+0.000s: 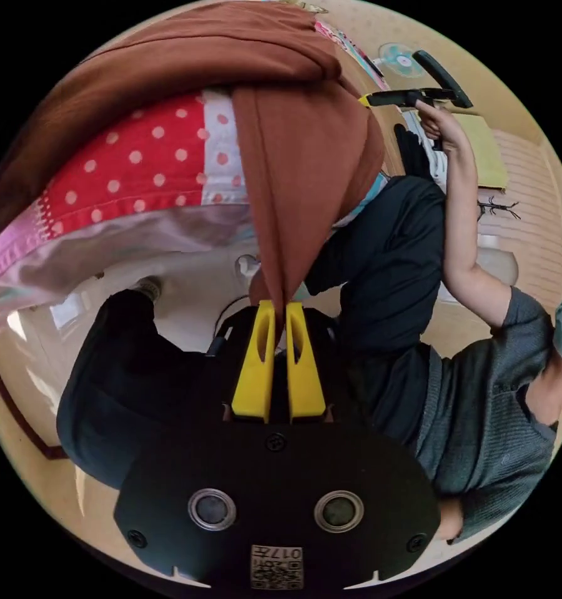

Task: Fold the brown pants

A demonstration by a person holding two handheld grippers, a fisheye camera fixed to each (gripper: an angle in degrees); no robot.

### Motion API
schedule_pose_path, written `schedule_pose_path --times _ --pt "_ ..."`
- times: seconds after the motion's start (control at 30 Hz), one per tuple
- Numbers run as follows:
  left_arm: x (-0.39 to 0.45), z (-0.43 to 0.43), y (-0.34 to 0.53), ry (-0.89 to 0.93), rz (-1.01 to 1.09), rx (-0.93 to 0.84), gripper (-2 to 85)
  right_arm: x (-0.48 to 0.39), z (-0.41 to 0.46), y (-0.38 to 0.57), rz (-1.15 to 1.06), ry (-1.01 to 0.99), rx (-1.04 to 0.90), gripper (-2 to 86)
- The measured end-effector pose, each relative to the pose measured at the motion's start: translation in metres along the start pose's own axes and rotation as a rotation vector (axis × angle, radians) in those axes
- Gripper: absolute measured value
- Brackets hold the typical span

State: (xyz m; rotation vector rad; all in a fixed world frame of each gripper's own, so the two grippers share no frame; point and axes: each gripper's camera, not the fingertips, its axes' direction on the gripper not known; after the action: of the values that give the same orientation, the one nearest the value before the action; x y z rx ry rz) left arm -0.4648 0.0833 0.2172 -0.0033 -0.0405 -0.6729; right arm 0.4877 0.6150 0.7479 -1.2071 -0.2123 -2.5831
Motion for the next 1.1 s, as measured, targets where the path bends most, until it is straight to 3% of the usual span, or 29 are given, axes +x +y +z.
schedule_pose_path --times 0.07,0.17,0.27,0.33,0.4,0.47,0.57,0.63,0.7,0.77,0.87,0.93,1.03,1.1 --pt "-0.007 -0.001 0.007 -0.095 -0.123 -0.002 6.6 0.007 -0.001 -0.007 0.021 -0.037 -0.011 2.4" --pt "0.002 -0.021 0.032 -0.151 -0.217 0.135 13.3 0.006 -0.007 -0.013 0.022 -0.035 -0.012 2.4" --pt "0.038 -0.066 0.071 -0.262 -0.26 0.436 13.9 0.005 -0.011 -0.017 0.002 -0.021 -0.012 2.5" --pt "0.084 -0.102 0.093 -0.458 -0.259 0.644 15.4 0.009 -0.014 -0.018 0.006 -0.041 -0.012 2.6" --pt "0.114 -0.119 0.093 -0.603 -0.221 0.735 17.3 0.019 -0.017 -0.019 0.027 -0.086 -0.01 2.6" --pt "0.132 -0.125 0.073 -0.714 -0.176 0.734 18.1 0.024 -0.019 -0.019 0.031 -0.104 -0.004 2.7" --pt "0.121 -0.115 0.016 -0.803 -0.186 0.583 16.2 0.03 -0.021 -0.016 0.028 -0.117 0.007 2.7" --pt "0.089 -0.096 -0.02 -0.684 -0.2 0.447 5.4 0.034 -0.022 -0.012 0.015 -0.13 0.014 2.7" --pt "0.062 -0.081 -0.032 -0.541 -0.224 0.354 2.4 0.046 -0.022 -0.006 0.005 -0.186 0.024 2.7" --pt "0.052 -0.081 -0.021 -0.428 -0.228 0.374 0.8 0.06 -0.021 -0.001 0.0 -0.266 0.023 2.6" --pt "0.086 -0.098 0.035 -0.148 0.121 0.605 -0.1 0.084 -0.018 0.007 0.006 -0.396 0.022 2.5" --pt "0.117 -0.099 0.088 0.129 0.468 0.693 -0.2 0.093 -0.02 0.012 0.001 -0.443 0.03 2.5" --pt "0.152 -0.066 0.127 0.379 0.759 0.515 0.2 0.102 -0.028 0.02 0.006 -0.464 0.076 2.6" --pt "0.167 -0.029 0.137 0.417 0.788 0.364 1.1 0.105 -0.033 0.026 0.024 -0.46 0.114 2.5"
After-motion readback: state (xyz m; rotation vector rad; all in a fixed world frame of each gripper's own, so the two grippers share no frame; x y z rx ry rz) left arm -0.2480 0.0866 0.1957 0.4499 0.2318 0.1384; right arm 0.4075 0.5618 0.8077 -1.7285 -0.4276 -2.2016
